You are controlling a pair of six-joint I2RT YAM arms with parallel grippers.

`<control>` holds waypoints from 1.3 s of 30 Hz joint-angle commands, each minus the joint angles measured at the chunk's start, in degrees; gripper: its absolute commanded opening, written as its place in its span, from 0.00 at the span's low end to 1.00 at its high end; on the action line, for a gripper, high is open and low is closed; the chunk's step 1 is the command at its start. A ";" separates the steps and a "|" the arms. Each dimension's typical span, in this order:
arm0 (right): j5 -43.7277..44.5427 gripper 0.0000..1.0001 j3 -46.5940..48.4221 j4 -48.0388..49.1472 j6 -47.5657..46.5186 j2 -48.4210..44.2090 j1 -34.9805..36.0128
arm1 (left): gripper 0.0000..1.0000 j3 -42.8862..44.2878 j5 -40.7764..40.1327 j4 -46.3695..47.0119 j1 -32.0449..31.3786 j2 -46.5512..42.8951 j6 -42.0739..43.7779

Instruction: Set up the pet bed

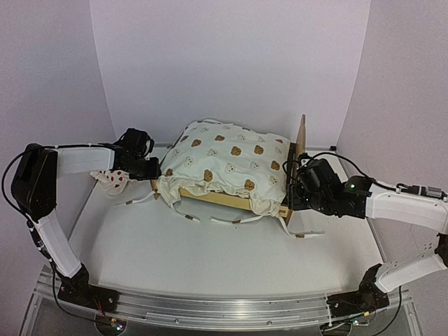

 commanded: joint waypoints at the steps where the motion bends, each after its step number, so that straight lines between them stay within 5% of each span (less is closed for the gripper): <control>1: 7.05 0.59 -1.23 2.52 -3.81 -3.56 0.05 | 0.32 -5.96 5.84 -0.85 -2.71 -3.63 -3.71; 16: 7.53 0.56 -5.55 -0.37 -8.53 -15.15 -7.10 | 0.42 -13.32 3.17 -4.70 -17.28 -11.47 -15.61; 27: 7.68 0.94 -2.02 -7.32 -9.39 -23.06 -7.16 | 0.83 -3.41 -12.33 -13.58 -16.97 -14.09 -10.68; 35: 2.01 0.98 5.14 -14.11 -8.52 -24.74 -7.14 | 0.88 0.65 -19.83 -14.84 -1.32 -13.59 -9.58; 39: -1.96 0.98 7.88 -15.96 -7.48 -23.48 -7.18 | 0.87 -1.94 -14.96 -9.65 8.77 -12.52 -10.33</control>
